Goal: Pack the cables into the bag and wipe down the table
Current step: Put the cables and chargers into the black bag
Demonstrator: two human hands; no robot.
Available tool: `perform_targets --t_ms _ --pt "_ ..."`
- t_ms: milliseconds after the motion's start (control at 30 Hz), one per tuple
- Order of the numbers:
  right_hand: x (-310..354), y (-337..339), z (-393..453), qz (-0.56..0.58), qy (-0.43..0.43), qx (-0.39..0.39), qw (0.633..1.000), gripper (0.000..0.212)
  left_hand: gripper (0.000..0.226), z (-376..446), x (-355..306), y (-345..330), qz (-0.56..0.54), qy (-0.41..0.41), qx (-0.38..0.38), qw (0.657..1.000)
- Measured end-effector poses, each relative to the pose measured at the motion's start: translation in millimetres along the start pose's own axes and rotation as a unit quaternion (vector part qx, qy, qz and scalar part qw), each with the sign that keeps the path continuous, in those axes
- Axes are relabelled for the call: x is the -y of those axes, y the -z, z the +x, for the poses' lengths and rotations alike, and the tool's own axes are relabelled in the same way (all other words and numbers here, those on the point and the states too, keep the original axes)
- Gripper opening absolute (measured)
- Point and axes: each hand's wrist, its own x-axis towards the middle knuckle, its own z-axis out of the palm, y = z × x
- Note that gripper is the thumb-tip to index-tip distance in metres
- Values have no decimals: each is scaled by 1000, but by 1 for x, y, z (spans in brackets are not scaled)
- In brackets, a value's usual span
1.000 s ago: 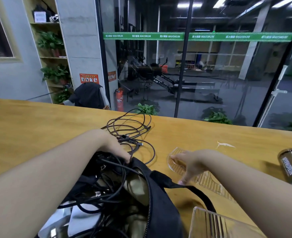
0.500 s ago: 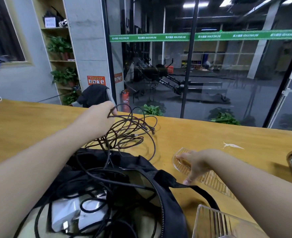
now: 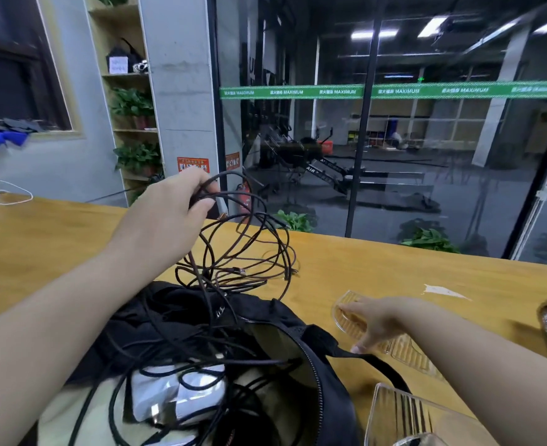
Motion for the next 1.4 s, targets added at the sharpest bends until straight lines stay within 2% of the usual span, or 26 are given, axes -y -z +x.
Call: perform_targets --t_ms 233,367,433,500,600,800,900,1033,1133,1267,1400 --pt "0 -2 -1 28 11 -17 999 98 21 -71 5 2 -40 22 28 999" --pt "0 -1 1 50 15 -7 999 99 21 -107 20 -19 -96 110 10 989" --pt "2 5 1 73 8 -6 997 101 24 -123 23 -33 -127 145 41 980" --pt "5 17 1 105 9 -30 994 101 26 -132 25 -43 -127 144 74 979" --pt "17 42 0 132 31 -88 987 107 26 -132 29 -45 -126 138 83 979" --pt "57 85 12 152 148 -177 961 130 24 -132 34 -42 -150 142 95 974" --pt "82 99 23 119 189 -168 960 133 27 -129 40 -36 -215 182 104 954" --pt "107 106 42 18 184 -161 969 132 26 -127 43 -30 -269 212 121 932" --pt "116 106 54 -7 173 -159 972 129 26 -126 45 -29 -275 206 120 931" --pt "127 94 67 41 182 -132 974 126 27 -127 46 -25 -271 210 116 932" --pt "132 80 79 -17 168 -127 977 120 27 -126 46 -25 -263 215 121 933"
